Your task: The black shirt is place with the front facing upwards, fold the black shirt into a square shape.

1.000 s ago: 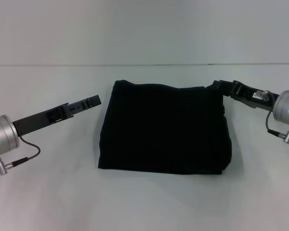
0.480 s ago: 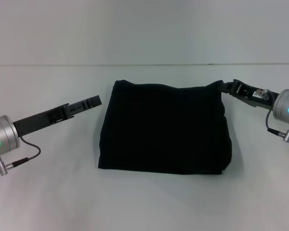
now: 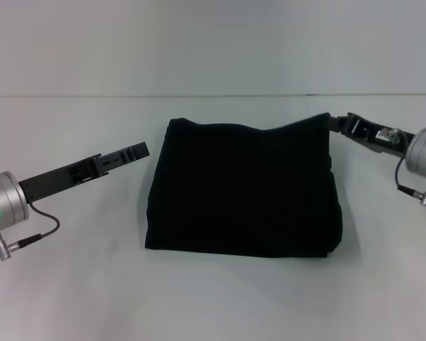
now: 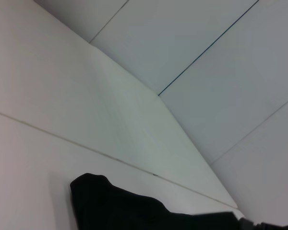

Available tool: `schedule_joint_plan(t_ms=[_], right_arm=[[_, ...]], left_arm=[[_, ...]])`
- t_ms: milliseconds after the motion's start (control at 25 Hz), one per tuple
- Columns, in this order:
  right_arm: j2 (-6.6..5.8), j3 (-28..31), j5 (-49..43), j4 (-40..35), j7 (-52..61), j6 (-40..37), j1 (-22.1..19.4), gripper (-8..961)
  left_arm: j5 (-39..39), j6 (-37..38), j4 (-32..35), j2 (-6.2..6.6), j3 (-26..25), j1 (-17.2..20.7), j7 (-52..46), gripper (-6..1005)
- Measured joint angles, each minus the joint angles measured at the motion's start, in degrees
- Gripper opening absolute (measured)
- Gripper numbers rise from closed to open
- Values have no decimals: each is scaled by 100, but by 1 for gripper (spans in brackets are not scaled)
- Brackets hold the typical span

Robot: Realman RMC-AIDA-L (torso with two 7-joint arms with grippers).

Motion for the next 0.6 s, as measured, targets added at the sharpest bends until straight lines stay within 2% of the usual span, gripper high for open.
schedule_joint_plan(t_ms=[320, 600], right_arm=[[-20, 52, 312, -343, -404, -218, -109, 35], [-33, 49, 385, -313, -583, -80, -133, 54]], left_arm=[[0, 0, 0, 0, -1, 3, -3, 939], [29, 2, 0, 0, 0, -9, -11, 938]])
